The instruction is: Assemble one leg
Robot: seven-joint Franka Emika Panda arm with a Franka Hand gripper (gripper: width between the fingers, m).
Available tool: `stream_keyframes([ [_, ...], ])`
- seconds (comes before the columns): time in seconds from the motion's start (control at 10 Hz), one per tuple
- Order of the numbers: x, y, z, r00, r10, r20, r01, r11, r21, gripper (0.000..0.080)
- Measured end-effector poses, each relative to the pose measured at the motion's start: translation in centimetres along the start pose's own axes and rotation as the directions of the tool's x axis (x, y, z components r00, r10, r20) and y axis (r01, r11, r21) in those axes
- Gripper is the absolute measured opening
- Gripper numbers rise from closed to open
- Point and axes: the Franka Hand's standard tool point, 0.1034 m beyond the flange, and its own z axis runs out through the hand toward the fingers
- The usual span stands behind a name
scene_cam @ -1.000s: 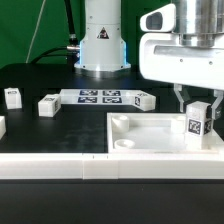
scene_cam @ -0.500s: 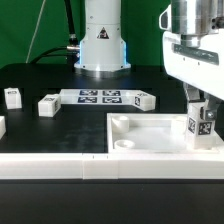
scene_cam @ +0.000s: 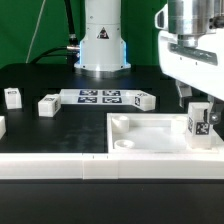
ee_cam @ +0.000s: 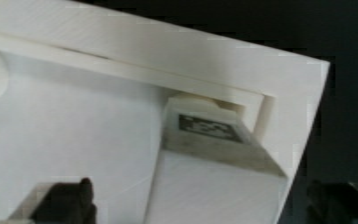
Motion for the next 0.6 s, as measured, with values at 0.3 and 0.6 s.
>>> stream_keyframes([
  [0.3, 0.24, 0.03, -0.09, 0.915, -0.403, -0.004, 0.403, 0.915, -0.039, 0.0648],
  [0.6, 0.13, 0.17, -0.17, 0.737, -0.675, 0.013, 0.675, 0.736, -0.062, 0.0649],
])
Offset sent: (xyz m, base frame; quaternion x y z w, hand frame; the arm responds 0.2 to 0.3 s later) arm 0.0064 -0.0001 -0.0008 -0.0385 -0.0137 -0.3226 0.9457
